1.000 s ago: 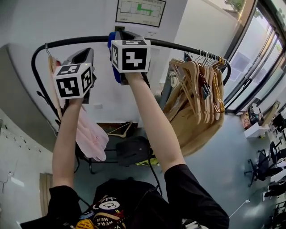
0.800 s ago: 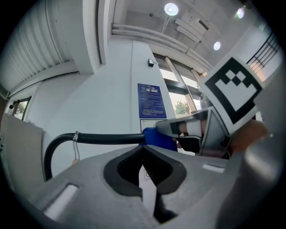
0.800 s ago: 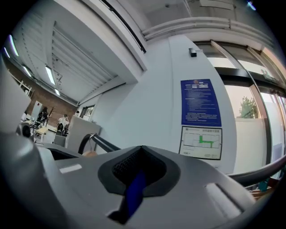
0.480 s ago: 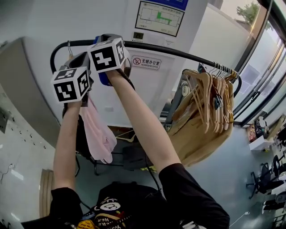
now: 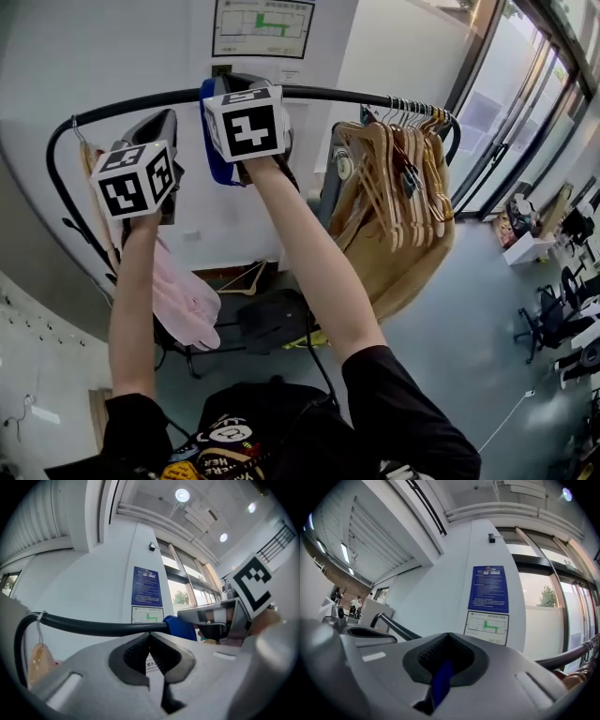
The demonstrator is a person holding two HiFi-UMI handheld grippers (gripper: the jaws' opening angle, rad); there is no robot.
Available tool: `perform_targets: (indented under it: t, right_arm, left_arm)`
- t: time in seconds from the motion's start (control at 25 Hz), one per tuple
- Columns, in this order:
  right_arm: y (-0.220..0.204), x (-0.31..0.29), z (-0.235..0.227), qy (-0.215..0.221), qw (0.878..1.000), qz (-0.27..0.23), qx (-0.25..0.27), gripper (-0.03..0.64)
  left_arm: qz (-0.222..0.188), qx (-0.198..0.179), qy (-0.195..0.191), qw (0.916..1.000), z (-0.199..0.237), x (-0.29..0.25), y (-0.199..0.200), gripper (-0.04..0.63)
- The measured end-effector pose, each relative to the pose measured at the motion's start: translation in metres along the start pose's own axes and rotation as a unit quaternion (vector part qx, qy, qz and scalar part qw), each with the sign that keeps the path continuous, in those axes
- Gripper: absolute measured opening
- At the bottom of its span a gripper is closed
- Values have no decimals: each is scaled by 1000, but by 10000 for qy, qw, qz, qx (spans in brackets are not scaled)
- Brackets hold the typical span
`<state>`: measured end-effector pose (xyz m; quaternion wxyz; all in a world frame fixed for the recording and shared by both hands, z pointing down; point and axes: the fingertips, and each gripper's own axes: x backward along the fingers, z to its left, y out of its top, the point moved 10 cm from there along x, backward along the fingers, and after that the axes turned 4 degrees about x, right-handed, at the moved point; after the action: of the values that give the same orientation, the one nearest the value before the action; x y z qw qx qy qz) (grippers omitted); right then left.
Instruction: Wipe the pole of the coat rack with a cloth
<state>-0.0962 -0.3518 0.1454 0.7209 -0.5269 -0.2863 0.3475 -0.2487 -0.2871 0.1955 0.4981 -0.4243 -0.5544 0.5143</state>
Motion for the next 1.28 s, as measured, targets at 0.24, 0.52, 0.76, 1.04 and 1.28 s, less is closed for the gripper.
perform_targets:
  t: [0.24,0.52,0.76,1.04,1.28]
  right_arm:
    - [-30,51,-105,-745,9961,13,-479,2]
    - [-54,97,-200,-1535,9856,138,-695,2]
    - [-60,116,-214,-1479,9860,-181,-751,98]
    - [-78,176,-148,-1241,9850,-1119,-426,3]
    - [-147,170,-66,-482,9970,-342,-500,2]
  left_arm:
    - [3,88,-439,9990,-39,-28,-7,3]
    - [62,51,-570,9983,-58,-39,-12,3]
    - [103,-26,-468,9988,-53,-32,-15,3]
    - [109,-12,-534,9985,-58,-1,-33,2]
    - [298,-190,-587,9976,-85,36,-75,3]
